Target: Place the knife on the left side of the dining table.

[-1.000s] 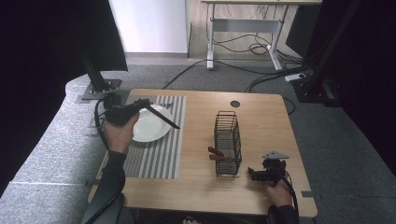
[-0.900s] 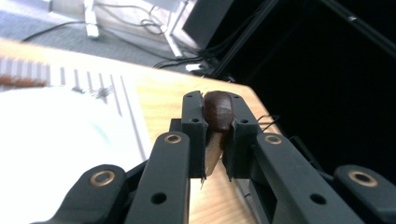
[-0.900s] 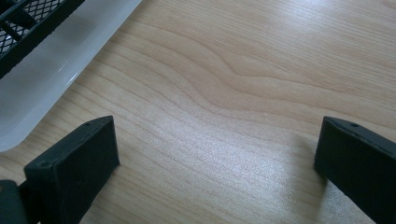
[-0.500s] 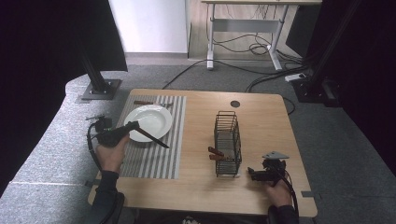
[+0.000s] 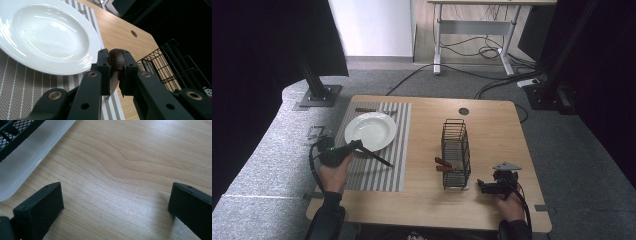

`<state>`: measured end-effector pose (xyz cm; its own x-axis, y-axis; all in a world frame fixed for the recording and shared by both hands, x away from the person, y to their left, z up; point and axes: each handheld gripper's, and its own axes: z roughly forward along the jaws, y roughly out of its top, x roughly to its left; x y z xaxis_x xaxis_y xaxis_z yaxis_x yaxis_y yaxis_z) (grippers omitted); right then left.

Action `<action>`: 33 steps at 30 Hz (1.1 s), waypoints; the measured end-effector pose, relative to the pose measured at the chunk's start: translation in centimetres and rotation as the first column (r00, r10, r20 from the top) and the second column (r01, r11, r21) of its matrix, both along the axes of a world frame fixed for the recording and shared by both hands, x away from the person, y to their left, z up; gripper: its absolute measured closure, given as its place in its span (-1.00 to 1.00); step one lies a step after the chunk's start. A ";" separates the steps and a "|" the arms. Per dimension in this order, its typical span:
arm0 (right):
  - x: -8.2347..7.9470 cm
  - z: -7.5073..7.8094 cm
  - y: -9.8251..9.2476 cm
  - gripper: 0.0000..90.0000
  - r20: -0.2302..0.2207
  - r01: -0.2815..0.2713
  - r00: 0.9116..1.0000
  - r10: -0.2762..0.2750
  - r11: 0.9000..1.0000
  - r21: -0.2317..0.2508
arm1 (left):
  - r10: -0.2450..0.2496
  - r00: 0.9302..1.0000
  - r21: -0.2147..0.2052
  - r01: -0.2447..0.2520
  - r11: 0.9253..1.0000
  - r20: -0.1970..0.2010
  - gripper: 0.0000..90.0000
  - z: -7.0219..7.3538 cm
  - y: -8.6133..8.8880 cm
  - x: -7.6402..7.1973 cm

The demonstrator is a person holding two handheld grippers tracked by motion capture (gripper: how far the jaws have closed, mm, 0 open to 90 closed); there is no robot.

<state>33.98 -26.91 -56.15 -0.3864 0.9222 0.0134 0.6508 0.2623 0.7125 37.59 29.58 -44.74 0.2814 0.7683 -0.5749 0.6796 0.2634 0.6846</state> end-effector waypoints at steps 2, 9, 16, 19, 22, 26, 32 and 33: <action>0.0 0.0 0.0 -1.00 0.000 0.000 1.000 0.000 1.000 0.000 | -0.001 1.000 0.000 0.001 1.000 0.004 0.77 -0.1 0.1 -0.1; 0.0 0.0 0.0 -1.00 0.000 0.000 1.000 0.000 1.000 0.000 | 0.041 0.999 0.050 -0.042 0.998 0.021 0.68 -1.3 1.1 -0.5; 0.0 0.0 0.0 -1.00 0.000 0.000 1.000 0.000 1.000 0.000 | 0.055 0.998 0.068 -0.058 0.996 0.041 0.60 -2.4 1.9 -0.6; 0.0 0.0 0.0 -1.00 0.000 0.000 1.000 0.000 1.000 0.000 | 0.073 0.997 0.067 -0.074 0.995 0.022 0.53 -3.5 2.9 -0.6; 0.0 0.0 0.0 -1.00 0.000 0.000 1.000 0.000 1.000 0.001 | 0.079 0.997 0.046 -0.080 0.996 0.016 0.52 -4.2 3.4 -0.5; 0.0 0.0 0.0 -1.00 0.000 0.000 1.000 0.000 1.000 0.001 | 0.082 0.997 0.036 -0.082 0.996 0.012 0.49 -4.9 3.9 -0.2; 0.0 0.0 0.0 -1.00 0.000 0.000 1.000 0.000 1.000 0.000 | 0.074 0.997 0.026 -0.075 0.997 0.007 0.45 -5.9 4.6 0.3; 0.0 0.0 0.0 -1.00 0.000 0.000 1.000 0.000 1.000 0.001 | 0.075 0.997 0.029 -0.075 0.997 0.005 0.44 -6.1 4.7 0.4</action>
<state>33.99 -26.91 -56.15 -0.3866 0.9222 0.0139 0.6508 0.2621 0.7126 37.99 34.29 -50.84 0.2245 0.8036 -0.5512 0.6557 0.2939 0.6955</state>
